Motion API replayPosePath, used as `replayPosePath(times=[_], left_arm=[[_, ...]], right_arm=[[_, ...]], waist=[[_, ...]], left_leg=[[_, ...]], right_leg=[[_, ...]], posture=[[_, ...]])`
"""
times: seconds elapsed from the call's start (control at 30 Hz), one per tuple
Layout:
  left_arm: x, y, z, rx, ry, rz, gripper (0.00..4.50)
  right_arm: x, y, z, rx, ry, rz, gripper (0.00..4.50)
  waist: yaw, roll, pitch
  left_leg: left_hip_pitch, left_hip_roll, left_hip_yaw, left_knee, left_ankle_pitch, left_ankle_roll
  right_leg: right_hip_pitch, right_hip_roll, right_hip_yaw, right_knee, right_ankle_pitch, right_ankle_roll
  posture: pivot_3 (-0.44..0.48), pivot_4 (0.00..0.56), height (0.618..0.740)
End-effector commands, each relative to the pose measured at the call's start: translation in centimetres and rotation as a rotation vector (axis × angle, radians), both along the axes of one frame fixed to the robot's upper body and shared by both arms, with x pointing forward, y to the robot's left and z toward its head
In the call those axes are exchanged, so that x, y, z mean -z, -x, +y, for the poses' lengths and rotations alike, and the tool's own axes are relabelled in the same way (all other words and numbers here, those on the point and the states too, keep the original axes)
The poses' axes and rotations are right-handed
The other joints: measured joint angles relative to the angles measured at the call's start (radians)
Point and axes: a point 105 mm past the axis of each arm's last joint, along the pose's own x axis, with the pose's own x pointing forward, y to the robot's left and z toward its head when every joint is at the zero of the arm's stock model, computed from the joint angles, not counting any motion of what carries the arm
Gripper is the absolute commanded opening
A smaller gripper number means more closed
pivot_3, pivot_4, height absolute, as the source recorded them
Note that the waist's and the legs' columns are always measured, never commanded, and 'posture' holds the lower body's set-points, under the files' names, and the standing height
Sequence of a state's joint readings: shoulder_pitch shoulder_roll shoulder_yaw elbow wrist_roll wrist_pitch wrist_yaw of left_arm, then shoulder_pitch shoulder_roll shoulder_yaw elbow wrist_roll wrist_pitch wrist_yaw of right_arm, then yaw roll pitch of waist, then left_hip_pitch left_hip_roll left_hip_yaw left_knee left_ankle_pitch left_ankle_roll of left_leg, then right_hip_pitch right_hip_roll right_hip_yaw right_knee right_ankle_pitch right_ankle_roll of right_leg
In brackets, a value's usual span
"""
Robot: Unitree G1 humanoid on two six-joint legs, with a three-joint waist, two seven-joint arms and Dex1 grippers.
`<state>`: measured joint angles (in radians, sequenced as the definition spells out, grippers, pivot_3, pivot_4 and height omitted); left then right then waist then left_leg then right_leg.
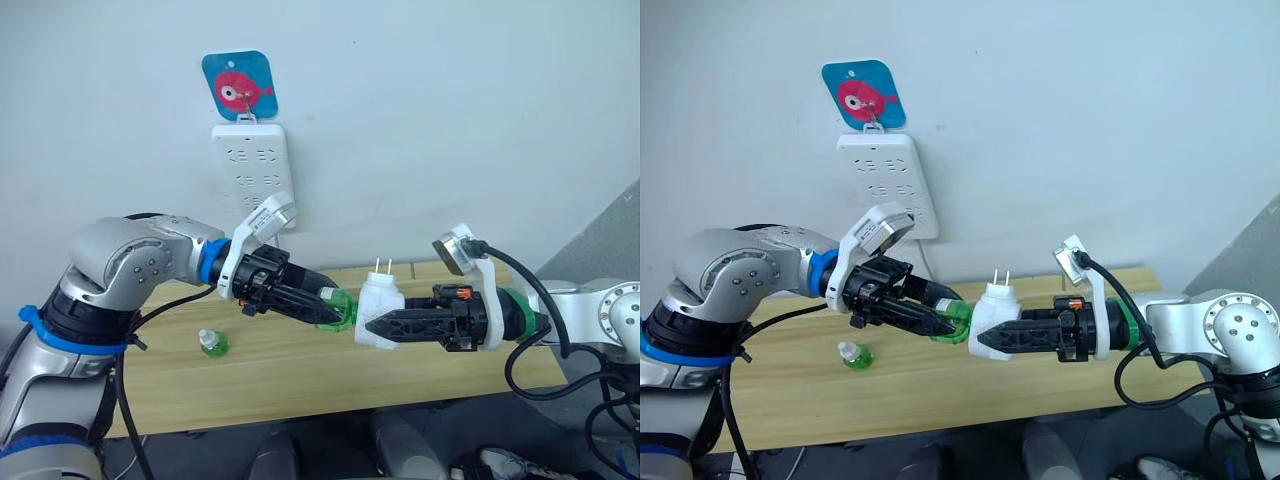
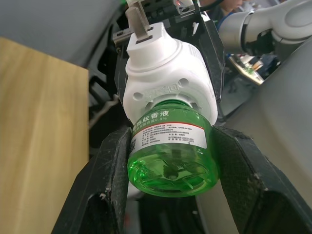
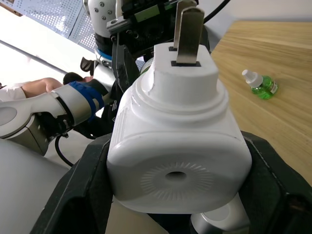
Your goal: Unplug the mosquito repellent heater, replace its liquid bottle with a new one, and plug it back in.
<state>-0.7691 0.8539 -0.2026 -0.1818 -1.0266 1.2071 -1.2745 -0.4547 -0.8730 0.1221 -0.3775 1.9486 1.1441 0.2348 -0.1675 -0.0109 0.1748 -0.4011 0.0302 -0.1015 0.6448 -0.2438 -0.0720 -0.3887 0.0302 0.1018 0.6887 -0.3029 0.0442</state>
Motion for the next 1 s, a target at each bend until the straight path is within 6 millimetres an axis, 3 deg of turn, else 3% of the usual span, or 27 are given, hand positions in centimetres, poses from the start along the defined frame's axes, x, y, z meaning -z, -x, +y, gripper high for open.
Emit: replayPosePath(times=[0.03, 0.3, 0.53, 0.7, 0.83, 1.0], left_arm=[[-1.7, -0.7, 1.2, -0.076, 0.017, 0.016, 2.21], [-1.4, -0.5, 0.3, -0.061, 0.054, -0.049, 2.21], [-1.6, -0.4, 0.4, -0.046, 0.086, -0.178, 4.5], [-2.0, -1.0, 1.4, -0.092, 0.102, -0.266, 4.5], [-2.2, -2.3, 1.9, -0.174, 0.156, -0.556, 4.5], [-0.1, -2.3, 3.1, -0.152, 0.147, -0.916, 4.5]], right_arm=[[-0.3, 0.1, -0.4, -0.001, 0.019, -0.021, 3.04], [-0.4, 0.1, -0.2, 0.002, 0.009, -0.022, 3.04], [-0.6, -0.1, -0.3, 0.016, -0.012, -0.01, 3.04], [-0.5, -0.5, -0.7, 0.039, -0.021, 0.003, 3.04], [-0.3, -1.1, -1.0, 0.073, -0.02, 0.018, 3.04], [0.0, -1.5, -1.3, 0.104, -0.004, 0.031, 3.04]], waist=[[0.0, 0.0, 0.0], [0.002, 0.0, 0.0], [0.003, 0.0, 0.0], [0.003, 0.0, 0.0], [0.004, 0.0, 0.0], [0.005, 0.0, 0.0]], left_leg=[[0.0, 0.0, 0.0, 0.0, 0.0, 0.0], [0.0, 0.0, 0.0, 0.0, 0.0, 0.0], [0.0, 0.0, 0.001, 0.0, 0.0, 0.0], [0.0, 0.0, 0.001, 0.0, 0.0, 0.0], [0.0, 0.0, 0.001, 0.0, 0.0, 0.0], [0.0, 0.0, 0.002, 0.0, 0.0, 0.0]], right_leg=[[0.0, 0.0, 0.0, 0.0, 0.0, 0.0], [0.0, 0.0, 0.0, 0.0, 0.0, 0.0], [0.0, 0.0, 0.001, 0.0, 0.0, 0.0], [0.0, 0.0, 0.001, 0.0, 0.0, 0.0], [0.0, 0.0, 0.001, 0.0, 0.0, 0.0], [0.0, 0.0, 0.002, -0.001, 0.0, 0.0]], posture=[[-0.18, 0.121, 0.74], [-0.178, 0.122, 0.74], [-0.178, 0.124, 0.74], [-0.179, 0.126, 0.74], [-0.178, 0.128, 0.74], [-0.179, 0.128, 0.74]])
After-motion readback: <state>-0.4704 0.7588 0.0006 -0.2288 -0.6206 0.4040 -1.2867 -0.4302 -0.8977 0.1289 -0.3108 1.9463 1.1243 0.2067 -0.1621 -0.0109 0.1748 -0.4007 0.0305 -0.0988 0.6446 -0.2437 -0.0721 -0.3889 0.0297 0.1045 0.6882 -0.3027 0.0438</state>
